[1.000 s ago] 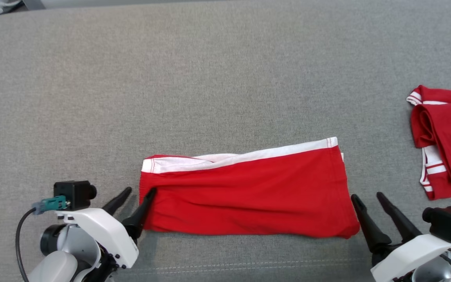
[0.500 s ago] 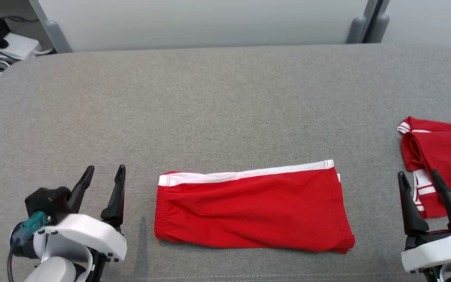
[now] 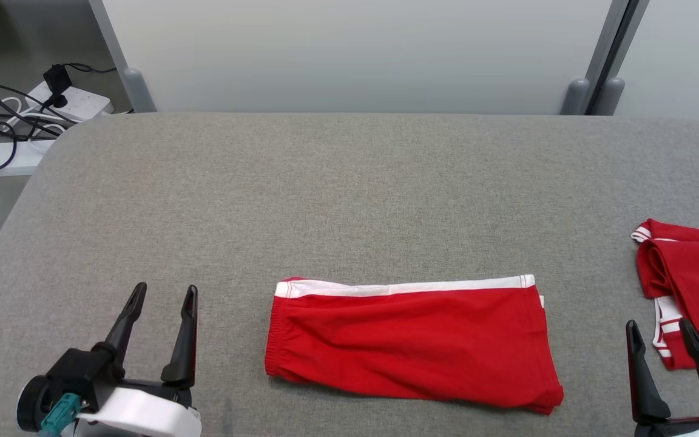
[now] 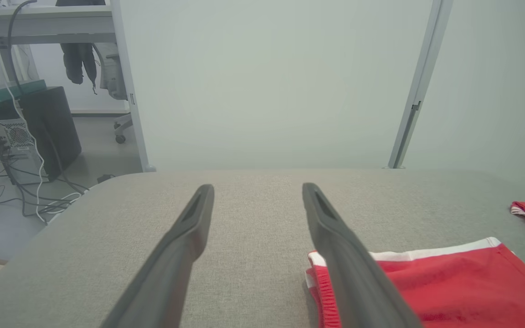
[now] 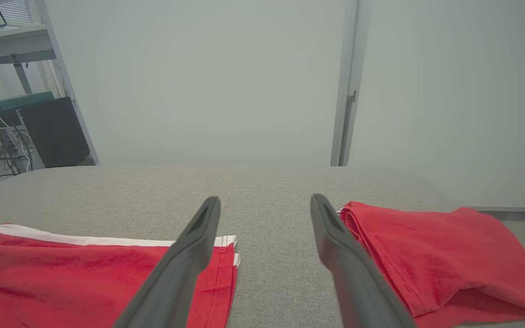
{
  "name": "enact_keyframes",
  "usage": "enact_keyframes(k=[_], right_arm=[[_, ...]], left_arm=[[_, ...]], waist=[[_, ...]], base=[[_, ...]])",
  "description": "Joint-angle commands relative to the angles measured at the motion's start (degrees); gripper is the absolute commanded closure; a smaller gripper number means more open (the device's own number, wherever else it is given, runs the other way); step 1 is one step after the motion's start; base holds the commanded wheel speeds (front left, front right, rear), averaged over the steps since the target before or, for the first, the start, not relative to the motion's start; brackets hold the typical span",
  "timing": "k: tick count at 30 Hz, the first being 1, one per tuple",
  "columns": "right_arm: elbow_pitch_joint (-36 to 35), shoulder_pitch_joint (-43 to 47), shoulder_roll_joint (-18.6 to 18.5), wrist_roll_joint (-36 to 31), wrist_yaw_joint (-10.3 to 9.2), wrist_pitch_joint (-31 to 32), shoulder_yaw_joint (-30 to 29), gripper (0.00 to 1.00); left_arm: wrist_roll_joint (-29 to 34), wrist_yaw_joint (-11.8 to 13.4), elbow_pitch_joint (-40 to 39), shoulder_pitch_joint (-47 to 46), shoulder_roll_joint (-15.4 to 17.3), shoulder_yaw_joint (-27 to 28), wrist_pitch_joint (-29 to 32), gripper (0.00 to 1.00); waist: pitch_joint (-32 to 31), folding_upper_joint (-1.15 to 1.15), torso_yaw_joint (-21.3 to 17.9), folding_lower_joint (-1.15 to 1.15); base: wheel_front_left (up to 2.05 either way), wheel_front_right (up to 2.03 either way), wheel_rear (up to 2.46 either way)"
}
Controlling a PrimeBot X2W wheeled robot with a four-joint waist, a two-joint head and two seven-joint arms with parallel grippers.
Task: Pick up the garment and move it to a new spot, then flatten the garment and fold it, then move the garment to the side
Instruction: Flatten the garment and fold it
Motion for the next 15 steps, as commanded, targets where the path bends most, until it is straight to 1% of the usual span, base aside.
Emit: enact_keyframes(k=[1,5,8,12,15], right_arm=[[-1.6,-0.6,-0.7,-0.4,0.01,-1.0,1.1,0.00],[-1.4,0.2,0.0,-0.3,0.01,-1.0,1.8,0.00],[-1.1,0.5,0.4,-0.6,0.01,-1.1,2.7,0.00],[-0.5,0.3,0.7,-0.7,0.01,-1.2,3.4,0.00],[-0.1,0.0,0.8,-0.7,0.01,-1.3,3.6,0.00]], left_arm=[[1.3,-1.0,-0.9,-1.2,1.0,2.9,-0.7,0.00],[3.9,-4.7,0.8,-0.2,-1.3,7.2,-0.7,0.00],[5.5,-6.6,2.8,0.0,-2.8,9.2,-0.7,0.00],[7.4,-8.0,4.5,0.4,-4.4,10.5,-0.7,0.00],[8.2,-8.5,5.5,0.6,-5.3,11.2,-0.7,0.00]], waist=[[-0.3,0.00,0.2,0.00],[-0.8,0.00,0.4,0.00],[-1.0,0.00,0.1,0.00],[-1.1,0.00,-0.4,0.00],[-1.1,0.00,-0.6,0.00]], base=[[0.00,0.00,0.00],[0.00,0.00,0.00],[0.00,0.00,0.00],[0.00,0.00,0.00],[0.00,0.00,0.00]])
